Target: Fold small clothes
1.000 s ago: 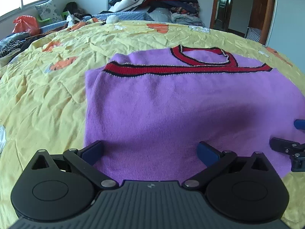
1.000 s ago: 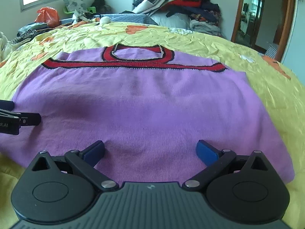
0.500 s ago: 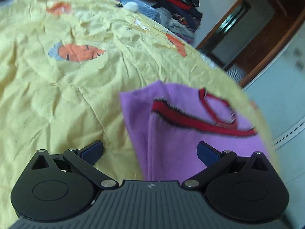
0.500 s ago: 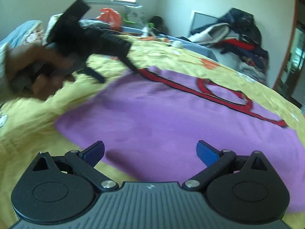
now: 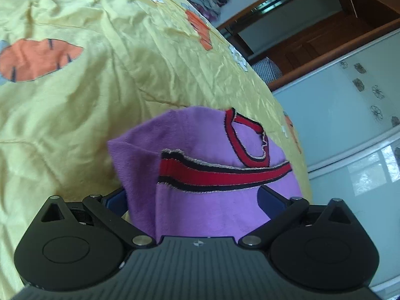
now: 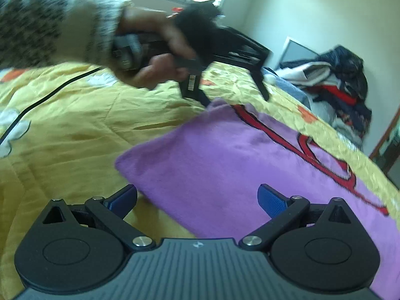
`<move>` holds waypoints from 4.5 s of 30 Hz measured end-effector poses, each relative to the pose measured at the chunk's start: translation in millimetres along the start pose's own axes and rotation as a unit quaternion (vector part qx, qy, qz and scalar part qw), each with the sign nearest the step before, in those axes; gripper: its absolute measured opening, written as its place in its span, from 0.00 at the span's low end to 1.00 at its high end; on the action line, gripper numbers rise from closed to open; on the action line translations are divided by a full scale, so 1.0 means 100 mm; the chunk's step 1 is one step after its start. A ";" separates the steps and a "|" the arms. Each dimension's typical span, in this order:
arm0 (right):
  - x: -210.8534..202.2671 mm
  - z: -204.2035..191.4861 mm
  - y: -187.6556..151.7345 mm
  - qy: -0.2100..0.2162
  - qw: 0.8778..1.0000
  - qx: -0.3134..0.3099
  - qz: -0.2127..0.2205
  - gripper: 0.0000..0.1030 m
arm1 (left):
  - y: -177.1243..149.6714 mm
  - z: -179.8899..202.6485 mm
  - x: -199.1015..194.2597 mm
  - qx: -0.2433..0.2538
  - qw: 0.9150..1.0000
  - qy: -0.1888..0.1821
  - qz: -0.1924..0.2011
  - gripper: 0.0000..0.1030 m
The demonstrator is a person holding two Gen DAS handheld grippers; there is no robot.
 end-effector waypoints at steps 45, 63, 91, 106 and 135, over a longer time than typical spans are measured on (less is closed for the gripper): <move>-0.05 0.59 0.11 0.069 0.977 0.195 0.049 0.04 | 0.15 0.68 0.36 -0.015 0.996 0.086 0.014 0.08; -0.72 2.10 -1.33 0.003 0.893 0.446 0.061 0.05 | -0.18 1.72 1.78 0.021 0.993 0.112 -0.028 0.08; -1.02 2.60 -1.64 -0.026 0.867 0.485 0.110 0.05 | -0.35 2.47 2.27 0.113 0.980 0.162 -0.008 0.08; -1.24 2.86 -2.23 -0.066 0.838 0.535 0.091 0.04 | -0.75 3.05 2.93 0.202 0.963 0.179 -0.006 0.08; -1.32 3.36 -2.39 -0.129 0.856 0.501 0.029 0.10 | -0.59 3.24 2.39 0.185 0.970 0.144 0.056 0.83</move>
Point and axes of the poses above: each gripper's, at about its wrist camera, not at the fingertips, and x roughly the way its jaws point, z to its right, y to its top, the point moved 9 cm from there along x, roughly the way its jaws point, and after that the axes turned 5 degrees about -x, right-handed, at the moved point
